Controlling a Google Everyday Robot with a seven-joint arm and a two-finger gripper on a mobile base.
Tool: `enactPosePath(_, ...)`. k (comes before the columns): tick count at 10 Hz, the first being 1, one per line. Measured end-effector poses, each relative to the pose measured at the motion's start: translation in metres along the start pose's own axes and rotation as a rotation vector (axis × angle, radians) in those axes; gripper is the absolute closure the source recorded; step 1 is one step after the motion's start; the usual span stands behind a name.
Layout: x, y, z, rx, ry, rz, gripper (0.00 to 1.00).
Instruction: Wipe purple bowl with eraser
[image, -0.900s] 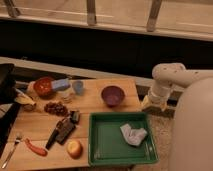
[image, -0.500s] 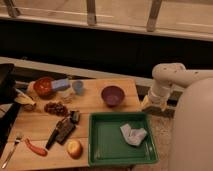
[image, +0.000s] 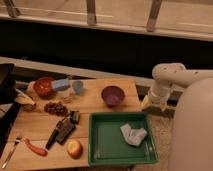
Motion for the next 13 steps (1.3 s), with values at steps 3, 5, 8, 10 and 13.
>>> enactPosePath(3,0.0,0.0,-0.001,-0.008,-0.002,-0.001,0.3)
enactPosePath(5,0.008,0.015,-0.013,-0.028,-0.071,-0.093,0.3)
enactPosePath(8,0.008,0.076,-0.03,-0.065,-0.129,-0.24,0.3)
enactPosePath(10,0.008,0.123,-0.04,-0.091,-0.154,-0.327,0.3)
enactPosePath(13,0.026,0.209,-0.048,-0.139,-0.178,-0.457,0.3)
